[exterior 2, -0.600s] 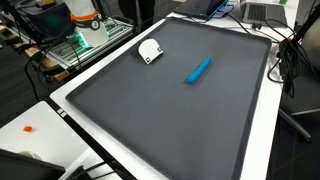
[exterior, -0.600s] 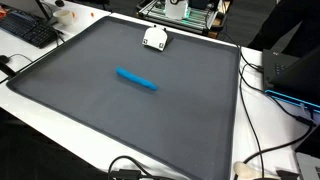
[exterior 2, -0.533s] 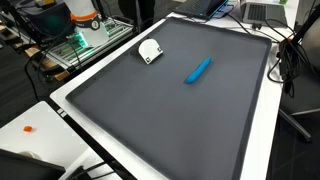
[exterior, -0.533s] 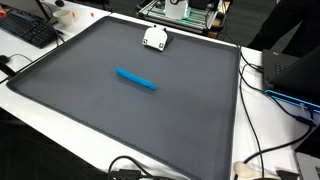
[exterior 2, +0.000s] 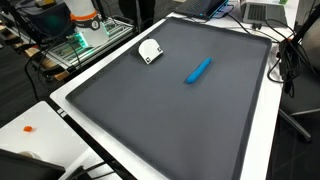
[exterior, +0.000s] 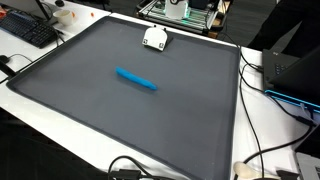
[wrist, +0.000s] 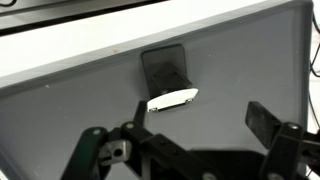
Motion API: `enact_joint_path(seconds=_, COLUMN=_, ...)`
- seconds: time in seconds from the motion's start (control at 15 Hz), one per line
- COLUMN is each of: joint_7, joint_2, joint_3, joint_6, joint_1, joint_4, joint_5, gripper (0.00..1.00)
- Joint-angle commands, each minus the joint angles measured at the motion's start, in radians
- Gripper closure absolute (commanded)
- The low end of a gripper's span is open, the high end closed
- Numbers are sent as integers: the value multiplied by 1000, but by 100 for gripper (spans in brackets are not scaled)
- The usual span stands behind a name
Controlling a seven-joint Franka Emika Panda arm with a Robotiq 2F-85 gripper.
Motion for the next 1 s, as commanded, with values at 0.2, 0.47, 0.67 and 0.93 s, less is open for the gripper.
enact_joint_path(seconds=0.2, joint_7=376, joint_2=130, joint_3=193, joint_6=141, joint_1=-15, joint_4=4, joint_5=174, gripper=0)
enact_joint_path(seconds=0.47, joint_7=594, joint_2=208, joint_3=277, joint_6=253, joint_1=-25, joint_4=4, joint_5=217, gripper=0)
enact_joint_path(seconds=0.67, joint_7=755, joint_2=276, joint_3=304, joint_6=320, joint_1=-29, joint_4=4, joint_5=212, gripper=0)
enact_joint_path(seconds=0.93, joint_7=942, joint_2=371, joint_3=294, joint_6=388, joint_1=-27, joint_4=3, joint_5=211, gripper=0)
